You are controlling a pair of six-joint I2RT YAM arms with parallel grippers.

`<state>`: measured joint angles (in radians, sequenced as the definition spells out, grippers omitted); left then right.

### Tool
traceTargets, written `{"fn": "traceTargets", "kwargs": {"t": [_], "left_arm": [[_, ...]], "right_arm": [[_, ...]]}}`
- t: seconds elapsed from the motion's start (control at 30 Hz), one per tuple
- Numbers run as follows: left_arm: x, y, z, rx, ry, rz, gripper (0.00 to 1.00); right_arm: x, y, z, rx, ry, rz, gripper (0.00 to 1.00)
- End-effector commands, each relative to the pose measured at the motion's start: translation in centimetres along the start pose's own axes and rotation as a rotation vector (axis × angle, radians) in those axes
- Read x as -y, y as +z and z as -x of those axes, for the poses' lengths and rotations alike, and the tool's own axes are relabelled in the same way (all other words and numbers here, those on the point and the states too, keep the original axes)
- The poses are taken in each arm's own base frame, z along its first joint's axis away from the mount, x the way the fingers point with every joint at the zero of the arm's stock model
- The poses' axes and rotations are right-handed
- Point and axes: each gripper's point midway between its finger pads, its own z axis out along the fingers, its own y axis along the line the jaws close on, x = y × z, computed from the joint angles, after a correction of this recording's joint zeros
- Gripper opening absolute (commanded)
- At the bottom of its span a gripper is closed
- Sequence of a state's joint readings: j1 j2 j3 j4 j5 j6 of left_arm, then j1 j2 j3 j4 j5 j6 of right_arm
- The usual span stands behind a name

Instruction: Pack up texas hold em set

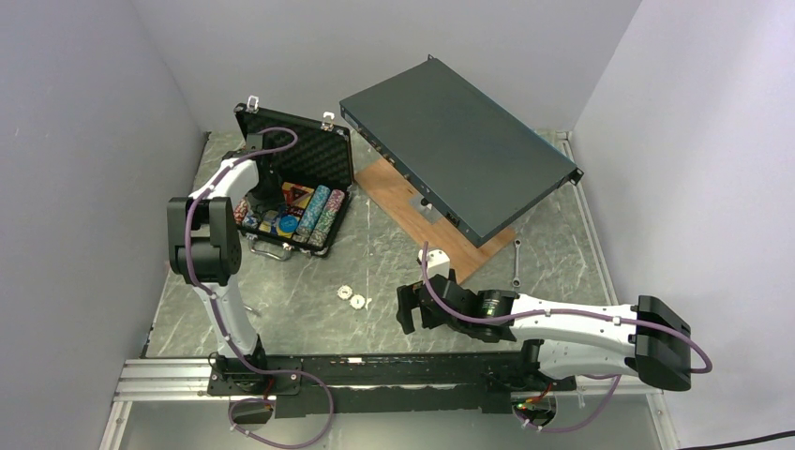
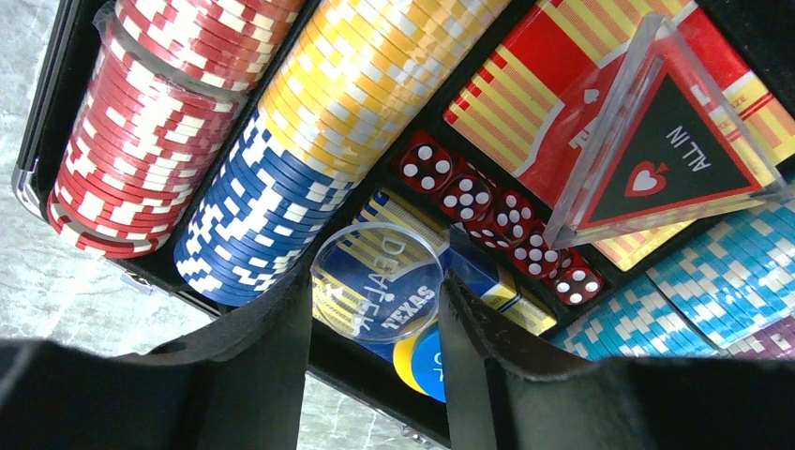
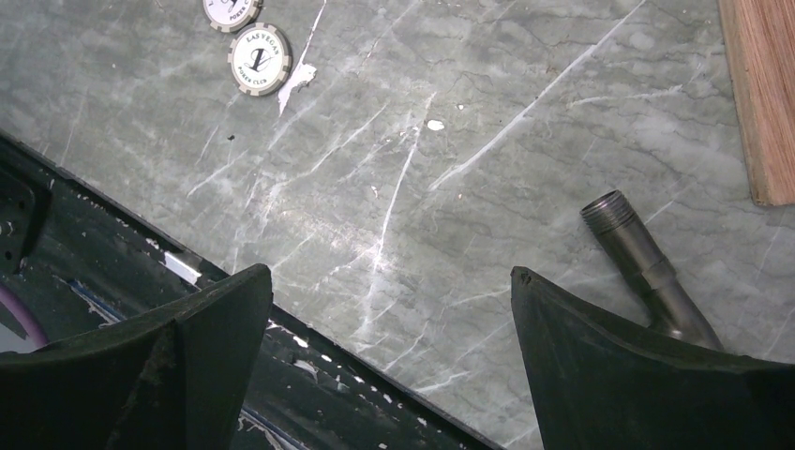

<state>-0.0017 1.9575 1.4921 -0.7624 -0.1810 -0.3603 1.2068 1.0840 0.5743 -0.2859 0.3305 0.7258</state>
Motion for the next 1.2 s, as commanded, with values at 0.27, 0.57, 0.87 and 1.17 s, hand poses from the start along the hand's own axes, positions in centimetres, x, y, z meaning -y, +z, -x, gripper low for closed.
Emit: {"fn": "traceTargets", "kwargs": {"t": [0.27, 0.57, 0.87, 1.17], "left_arm": [[0.1, -0.9, 0.7, 0.036, 0.009, -0.008, 0.00], [0.4, -0.6, 0.2, 0.017, 0.018, -0.029, 0.02], [0.3, -0.9, 0.3, 0.022, 0.025, -0.026, 0.16], [0.0, -2.9, 0.6, 0.068, 0.021, -0.042, 0.31]], "right_arm": [[-0.8, -0.1, 1.0, 0.037, 0.010, 0.031, 0.99], [-1.2, 0.1, 1.0, 0.030, 0.007, 0.040, 1.00], [-1.2, 0.1, 1.0, 0.026, 0.003, 0.041, 1.00], [-1.3, 0.1, 1.1, 0.027, 0.003, 0.041, 1.00]]}}
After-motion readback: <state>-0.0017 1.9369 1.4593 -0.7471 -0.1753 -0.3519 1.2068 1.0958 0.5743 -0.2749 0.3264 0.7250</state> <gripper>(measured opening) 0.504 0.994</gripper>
